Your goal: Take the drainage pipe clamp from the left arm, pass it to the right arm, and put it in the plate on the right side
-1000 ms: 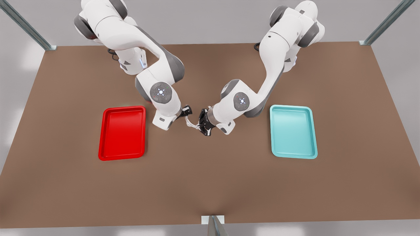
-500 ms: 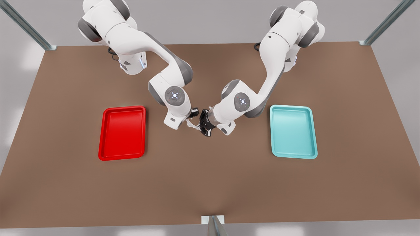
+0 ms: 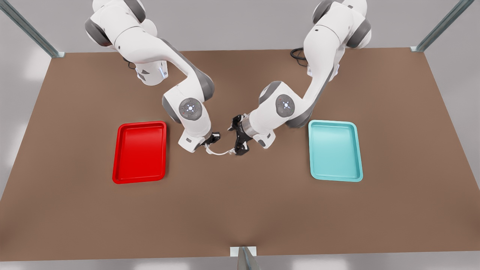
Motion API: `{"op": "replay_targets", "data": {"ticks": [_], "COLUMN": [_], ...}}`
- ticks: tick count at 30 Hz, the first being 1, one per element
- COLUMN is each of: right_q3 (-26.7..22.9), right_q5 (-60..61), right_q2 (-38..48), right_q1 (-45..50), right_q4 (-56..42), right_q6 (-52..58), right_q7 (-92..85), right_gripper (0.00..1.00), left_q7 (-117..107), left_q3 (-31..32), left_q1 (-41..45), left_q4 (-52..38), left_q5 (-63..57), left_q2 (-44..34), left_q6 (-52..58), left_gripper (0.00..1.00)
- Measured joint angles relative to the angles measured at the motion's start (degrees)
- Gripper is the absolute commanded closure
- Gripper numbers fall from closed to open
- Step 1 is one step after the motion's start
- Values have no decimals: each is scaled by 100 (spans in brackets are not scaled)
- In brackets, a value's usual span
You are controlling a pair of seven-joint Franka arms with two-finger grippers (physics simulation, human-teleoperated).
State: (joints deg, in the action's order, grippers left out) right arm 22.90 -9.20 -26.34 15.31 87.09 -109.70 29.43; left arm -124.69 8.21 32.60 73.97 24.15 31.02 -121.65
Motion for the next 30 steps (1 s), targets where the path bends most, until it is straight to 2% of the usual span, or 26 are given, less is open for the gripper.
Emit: {"op": "replay_targets", "data": {"ticks": [3,8,11,13,15,17,19,20,21,22,23,24,28,30], "right_q3": [13,57,70,78,80,80,80,81,81,83,105,189,1174,1432], "right_q5": [-145,-240,-356,-466,-645,-804,-896,-932,-967,-1007,-1069,-1138,-1180,-992], "right_q2": [100,464,497,492,351,222,188,152,112,95,92,142,513,992], "right_q1": [-356,-1569,-2273,-2728,-3153,-3419,-3555,-3573,-3567,-3546,-3534,-3545,-3601,-3667], "right_q4": [396,1392,1759,1953,2048,2205,2392,2444,2471,2479,2461,2342,-78,-437], "right_q6": [-54,-194,-283,-330,-367,-431,-503,-533,-554,-567,-568,-544,261,571], "right_q7": [31,53,62,68,72,75,77,81,89,102,124,151,37,-148], "right_gripper": [79,79,79,79,79,79,78,43,19,5,0,0,0,0], "left_q7": [169,1541,2984,3924,4767,5560,6255,6585,6900,7198,7480,7749,8699,9110], "left_q3": [-16,-56,-473,-557,-581,-688,-761,-774,-780,-784,-786,-786,-778,-779], "left_q1": [-642,-2625,-3230,-3362,-3261,-3125,-3078,-3068,-3057,-3044,-3019,-2980,-2909,-2915], "left_q4": [-3,-3,-8,85,638,815,911,928,928,916,906,897,883,877], "left_q5": [15,-1230,-1785,-1960,-2060,-2113,-2123,-2140,-2156,-2169,-2181,-2190,-2208,-2212], "left_q2": [-252,-289,-592,-1230,-2043,-2441,-2515,-2505,-2429,-2305,-2186,-2079,-1866,-1847], "left_q6": [830,2239,2661,2858,2969,3037,3051,3041,3017,2983,2949,2920,2765,2716], "left_gripper": [0,0,0,0,0,0,0,0,0,0,0,0,0,0]}}
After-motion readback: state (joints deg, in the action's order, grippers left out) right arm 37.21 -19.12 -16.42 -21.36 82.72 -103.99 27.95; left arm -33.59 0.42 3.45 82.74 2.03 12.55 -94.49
